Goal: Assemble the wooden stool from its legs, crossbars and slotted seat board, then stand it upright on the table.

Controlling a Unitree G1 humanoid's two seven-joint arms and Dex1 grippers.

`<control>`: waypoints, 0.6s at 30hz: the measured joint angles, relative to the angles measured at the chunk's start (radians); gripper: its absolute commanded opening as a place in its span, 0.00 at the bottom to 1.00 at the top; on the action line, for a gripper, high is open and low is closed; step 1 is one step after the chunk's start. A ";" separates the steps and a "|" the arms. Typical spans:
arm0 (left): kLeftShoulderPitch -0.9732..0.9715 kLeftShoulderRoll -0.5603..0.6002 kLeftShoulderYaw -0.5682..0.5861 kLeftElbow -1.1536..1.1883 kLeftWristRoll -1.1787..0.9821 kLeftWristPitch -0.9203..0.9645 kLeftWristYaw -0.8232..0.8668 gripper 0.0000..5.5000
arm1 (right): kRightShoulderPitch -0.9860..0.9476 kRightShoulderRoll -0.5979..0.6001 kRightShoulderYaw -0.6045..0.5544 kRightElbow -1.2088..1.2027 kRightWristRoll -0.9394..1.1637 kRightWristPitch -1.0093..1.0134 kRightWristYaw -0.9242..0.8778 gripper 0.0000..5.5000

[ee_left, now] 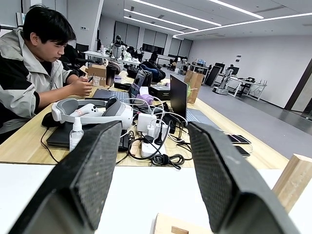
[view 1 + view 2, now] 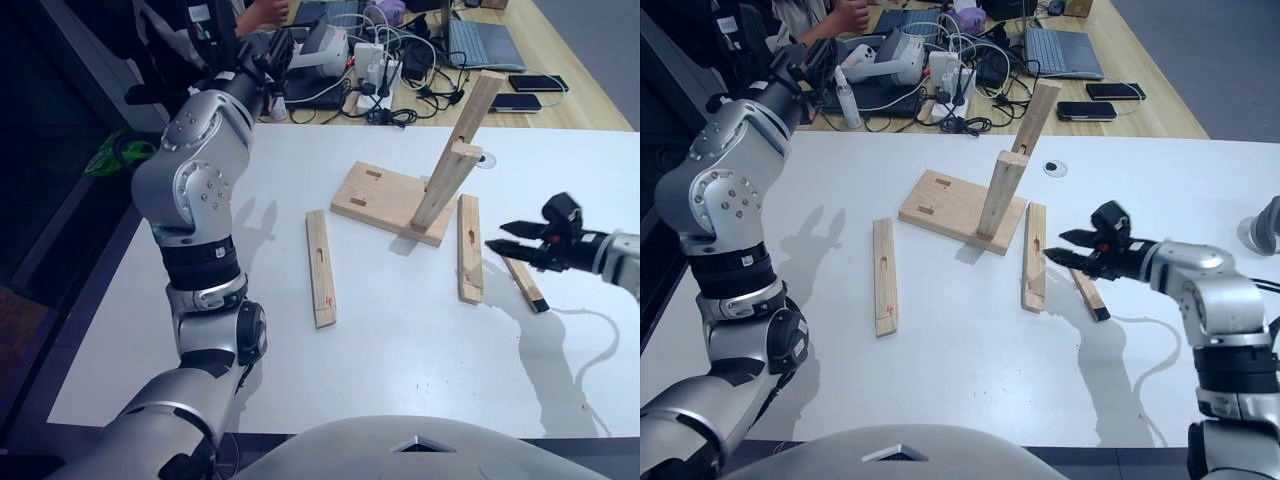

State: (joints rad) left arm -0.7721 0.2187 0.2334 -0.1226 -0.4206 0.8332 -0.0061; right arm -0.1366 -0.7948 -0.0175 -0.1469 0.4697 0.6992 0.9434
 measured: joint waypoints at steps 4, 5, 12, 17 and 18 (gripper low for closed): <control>0.000 0.006 -0.003 -0.004 -0.001 0.010 -0.005 0.46 | 0.082 0.209 0.054 -0.208 0.077 0.067 -0.160 0.48; 0.004 0.005 -0.003 -0.016 -0.002 0.015 -0.003 0.46 | 0.080 0.270 0.055 -0.242 0.087 0.077 -0.227 0.48; 0.094 -0.032 -0.036 -0.105 -0.001 0.048 0.024 0.46 | -0.038 0.626 0.071 -0.268 0.043 0.072 -0.642 0.48; 0.095 -0.047 -0.059 -0.114 0.000 0.050 0.031 0.46 | -0.170 0.777 0.087 -0.106 -0.061 -0.006 -0.808 0.48; 0.095 -0.047 -0.061 -0.114 0.000 0.050 0.031 0.46 | -0.183 0.781 0.081 -0.086 -0.077 -0.015 -0.830 0.48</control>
State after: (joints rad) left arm -0.6774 0.1712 0.1727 -0.2367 -0.4208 0.8831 0.0248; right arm -0.3193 -0.0138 0.0633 -0.2327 0.3931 0.6846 0.1131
